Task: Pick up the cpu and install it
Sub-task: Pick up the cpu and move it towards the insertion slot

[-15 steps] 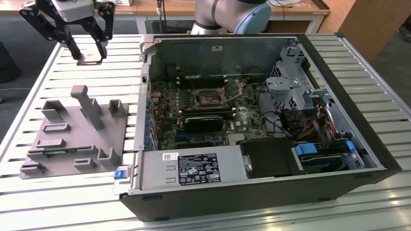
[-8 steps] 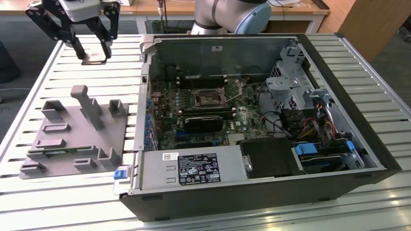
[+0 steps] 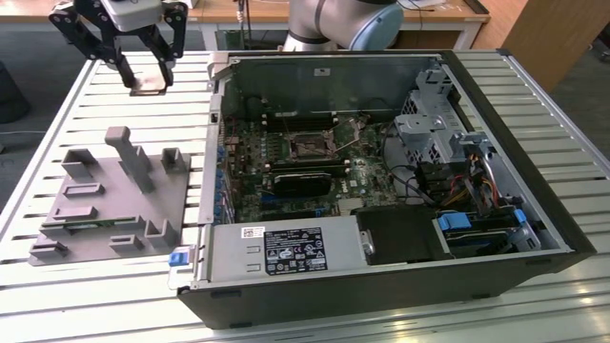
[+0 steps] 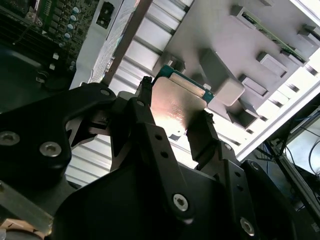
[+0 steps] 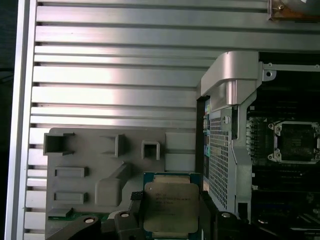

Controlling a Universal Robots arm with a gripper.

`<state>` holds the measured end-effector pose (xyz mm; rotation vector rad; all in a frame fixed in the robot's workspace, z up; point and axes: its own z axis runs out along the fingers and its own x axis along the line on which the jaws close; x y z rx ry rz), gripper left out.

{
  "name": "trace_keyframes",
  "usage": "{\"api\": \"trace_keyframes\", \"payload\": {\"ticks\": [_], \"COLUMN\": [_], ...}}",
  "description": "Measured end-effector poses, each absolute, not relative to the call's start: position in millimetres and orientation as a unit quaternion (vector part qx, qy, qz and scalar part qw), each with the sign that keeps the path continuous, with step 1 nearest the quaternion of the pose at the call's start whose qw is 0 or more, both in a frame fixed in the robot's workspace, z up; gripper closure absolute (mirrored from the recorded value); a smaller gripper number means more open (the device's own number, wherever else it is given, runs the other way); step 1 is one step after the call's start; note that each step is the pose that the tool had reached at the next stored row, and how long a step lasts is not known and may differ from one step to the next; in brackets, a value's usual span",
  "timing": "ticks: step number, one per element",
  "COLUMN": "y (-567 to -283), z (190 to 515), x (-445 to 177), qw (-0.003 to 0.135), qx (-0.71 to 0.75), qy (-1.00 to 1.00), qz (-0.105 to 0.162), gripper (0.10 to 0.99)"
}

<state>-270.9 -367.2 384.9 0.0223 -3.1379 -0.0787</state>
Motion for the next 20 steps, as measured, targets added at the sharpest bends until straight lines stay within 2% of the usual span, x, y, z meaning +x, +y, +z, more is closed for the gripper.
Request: {"api": "trace_keyframes", "payload": {"ticks": [20], "y": [-365.4], "z": [384.8], "x": [-248.0], "qw": [0.001], "qx": [0.007], "qy": [-1.000], "qz": [-0.025], "gripper": [0.553]}}
